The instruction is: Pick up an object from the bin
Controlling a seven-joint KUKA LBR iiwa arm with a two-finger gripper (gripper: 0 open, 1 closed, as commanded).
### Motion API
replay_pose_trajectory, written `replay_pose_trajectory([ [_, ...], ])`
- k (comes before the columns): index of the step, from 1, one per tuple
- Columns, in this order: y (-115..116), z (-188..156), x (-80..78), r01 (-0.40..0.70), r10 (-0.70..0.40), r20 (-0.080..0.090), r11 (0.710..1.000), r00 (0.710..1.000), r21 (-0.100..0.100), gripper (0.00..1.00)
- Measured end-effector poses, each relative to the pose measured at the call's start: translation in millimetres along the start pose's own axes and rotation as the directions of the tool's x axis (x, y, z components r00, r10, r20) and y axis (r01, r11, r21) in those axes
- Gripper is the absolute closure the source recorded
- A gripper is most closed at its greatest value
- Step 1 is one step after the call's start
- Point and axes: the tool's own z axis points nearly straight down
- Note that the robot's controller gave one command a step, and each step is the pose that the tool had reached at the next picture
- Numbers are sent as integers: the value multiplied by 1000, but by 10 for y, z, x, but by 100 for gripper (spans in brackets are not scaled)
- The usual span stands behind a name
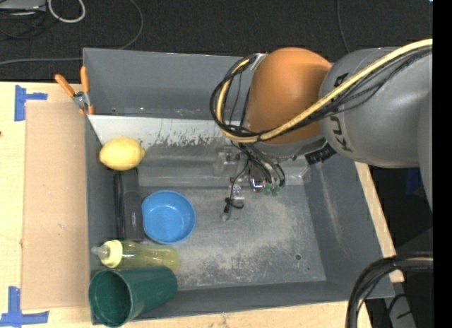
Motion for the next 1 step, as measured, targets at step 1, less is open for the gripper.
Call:
replay_pose_trajectory([
  [1, 0, 0, 0, 0, 0, 0, 1000, 1000, 0, 0],
])
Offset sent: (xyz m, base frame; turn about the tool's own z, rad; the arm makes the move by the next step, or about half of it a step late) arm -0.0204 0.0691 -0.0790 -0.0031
